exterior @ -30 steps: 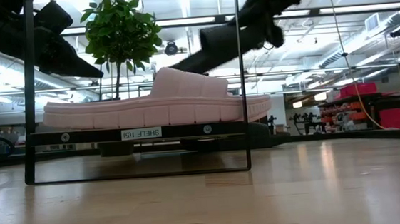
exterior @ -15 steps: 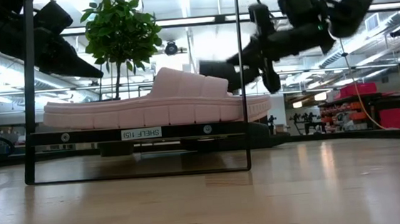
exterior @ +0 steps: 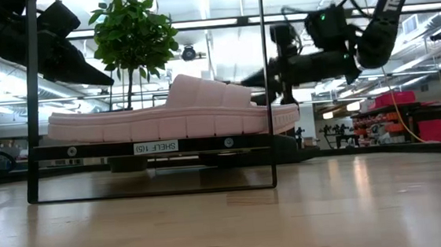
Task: Pick and place slides into the shelf
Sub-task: Put the bottom black slipper on the shelf
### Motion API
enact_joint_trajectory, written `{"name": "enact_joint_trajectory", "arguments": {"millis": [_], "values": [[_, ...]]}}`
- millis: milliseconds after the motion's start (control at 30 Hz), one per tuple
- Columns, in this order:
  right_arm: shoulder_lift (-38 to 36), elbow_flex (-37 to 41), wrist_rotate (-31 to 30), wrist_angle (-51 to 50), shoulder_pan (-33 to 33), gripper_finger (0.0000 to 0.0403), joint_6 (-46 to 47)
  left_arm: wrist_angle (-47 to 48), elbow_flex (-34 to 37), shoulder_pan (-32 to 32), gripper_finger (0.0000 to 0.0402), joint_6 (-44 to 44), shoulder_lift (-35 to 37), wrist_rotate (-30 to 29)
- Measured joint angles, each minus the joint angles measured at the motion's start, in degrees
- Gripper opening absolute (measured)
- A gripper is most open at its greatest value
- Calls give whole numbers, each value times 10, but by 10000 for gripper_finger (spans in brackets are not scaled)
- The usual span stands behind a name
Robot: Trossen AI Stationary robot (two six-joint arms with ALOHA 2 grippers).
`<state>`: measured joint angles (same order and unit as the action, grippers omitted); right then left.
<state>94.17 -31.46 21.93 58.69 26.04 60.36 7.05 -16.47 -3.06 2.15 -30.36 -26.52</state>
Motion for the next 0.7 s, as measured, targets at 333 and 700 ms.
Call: {"name": "enact_joint_trajectory", "arguments": {"millis": [333, 700], "values": [[64, 1, -9, 35, -39, 4, 42, 0, 0, 0, 33, 0, 0, 0], [71, 1, -16, 32, -48, 4, 58, 0, 0, 0, 28, 0, 0, 0]]}}
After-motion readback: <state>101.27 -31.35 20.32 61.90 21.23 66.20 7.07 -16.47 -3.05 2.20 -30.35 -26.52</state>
